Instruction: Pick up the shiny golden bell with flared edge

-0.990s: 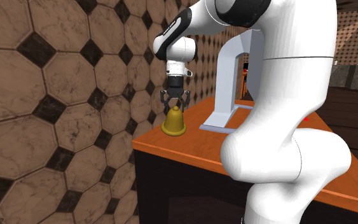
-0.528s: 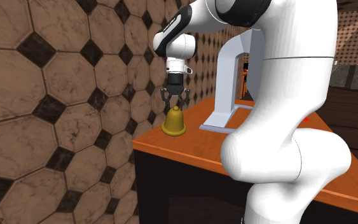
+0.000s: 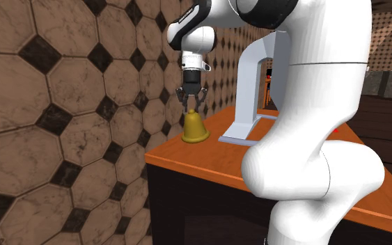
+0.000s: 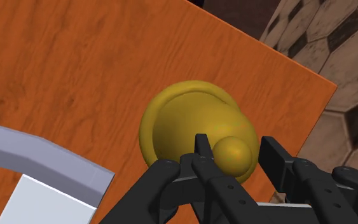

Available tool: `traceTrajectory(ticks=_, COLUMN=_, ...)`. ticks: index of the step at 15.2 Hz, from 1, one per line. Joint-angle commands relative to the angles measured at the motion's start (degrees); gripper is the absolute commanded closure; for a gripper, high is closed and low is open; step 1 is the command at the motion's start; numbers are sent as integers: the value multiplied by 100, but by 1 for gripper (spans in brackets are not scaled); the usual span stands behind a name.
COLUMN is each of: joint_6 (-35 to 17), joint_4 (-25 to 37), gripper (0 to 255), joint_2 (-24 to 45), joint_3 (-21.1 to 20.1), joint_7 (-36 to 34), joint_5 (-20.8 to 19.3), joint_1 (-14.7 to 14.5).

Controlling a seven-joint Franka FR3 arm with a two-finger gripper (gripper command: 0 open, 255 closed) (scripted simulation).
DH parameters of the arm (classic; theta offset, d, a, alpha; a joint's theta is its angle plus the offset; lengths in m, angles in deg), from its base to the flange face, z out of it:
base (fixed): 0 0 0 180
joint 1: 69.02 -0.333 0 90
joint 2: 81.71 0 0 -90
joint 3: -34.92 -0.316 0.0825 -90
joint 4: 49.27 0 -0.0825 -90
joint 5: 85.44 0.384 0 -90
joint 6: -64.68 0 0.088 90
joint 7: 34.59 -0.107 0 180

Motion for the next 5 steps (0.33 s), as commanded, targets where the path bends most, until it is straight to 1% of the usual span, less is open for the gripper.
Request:
traceTrajectory(ticks=1, joint_6=160, joint_4=158, gripper=255, joint_2=-6, joint_3=2, joint_7=-9, joint_5=0, joint_1=2)
traceTrajectory(ticks=3, joint_6=313, joint_4=309, gripper=255, joint_2=-8, joint_3=2, joint_7=-20, joint_5=0, joint_1=3)
traceTrajectory(ticks=5, joint_6=325, joint_4=321, gripper=255, joint_2=-8, joint_3=2, joint_7=-21, joint_5=0, joint_1=3)
